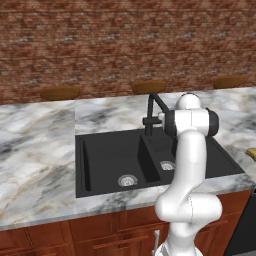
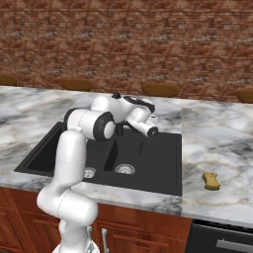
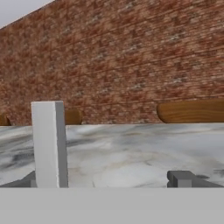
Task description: Soak the sponge with water for a few seconds and then drop it inside the sink.
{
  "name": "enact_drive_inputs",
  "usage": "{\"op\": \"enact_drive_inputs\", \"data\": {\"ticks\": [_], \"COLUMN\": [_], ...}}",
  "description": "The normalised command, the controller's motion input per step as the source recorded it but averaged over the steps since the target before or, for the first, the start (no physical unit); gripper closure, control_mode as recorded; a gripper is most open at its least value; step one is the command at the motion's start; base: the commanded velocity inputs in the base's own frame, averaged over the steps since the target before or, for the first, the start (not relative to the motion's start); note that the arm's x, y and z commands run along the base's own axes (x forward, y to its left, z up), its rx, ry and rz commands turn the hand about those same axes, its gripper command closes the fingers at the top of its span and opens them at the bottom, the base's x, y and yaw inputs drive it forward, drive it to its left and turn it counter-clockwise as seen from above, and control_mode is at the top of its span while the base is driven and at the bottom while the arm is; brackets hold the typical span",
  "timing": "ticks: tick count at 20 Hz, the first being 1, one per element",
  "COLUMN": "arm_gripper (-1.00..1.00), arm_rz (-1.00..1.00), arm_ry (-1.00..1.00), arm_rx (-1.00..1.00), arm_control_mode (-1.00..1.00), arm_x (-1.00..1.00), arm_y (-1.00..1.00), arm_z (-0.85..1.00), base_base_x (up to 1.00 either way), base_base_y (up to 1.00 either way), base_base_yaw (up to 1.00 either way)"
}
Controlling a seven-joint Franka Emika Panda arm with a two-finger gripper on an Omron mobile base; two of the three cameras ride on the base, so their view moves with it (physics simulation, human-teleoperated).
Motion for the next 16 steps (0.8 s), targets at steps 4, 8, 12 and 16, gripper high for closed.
{"op": "enact_drive_inputs", "data": {"ticks": [4, 8, 12, 16], "arm_gripper": [-1.00, -1.00, -1.00, -1.00], "arm_rz": [-0.02, -0.01, -0.02, -0.03], "arm_ry": [0.04, 0.04, 0.02, 0.01], "arm_rx": [0.00, 0.00, 0.00, 0.00], "arm_control_mode": [-1.00, -1.00, -1.00, -1.00], "arm_x": [0.25, 0.29, 0.22, 0.16], "arm_y": [-0.43, -0.43, -0.44, -0.43], "arm_z": [-0.19, -0.23, -0.27, -0.33], "base_base_x": [0.00, 0.00, 0.00, 0.00], "base_base_y": [0.00, 0.00, 0.00, 0.00], "base_base_yaw": [0.00, 0.00, 0.00, 0.00]}}
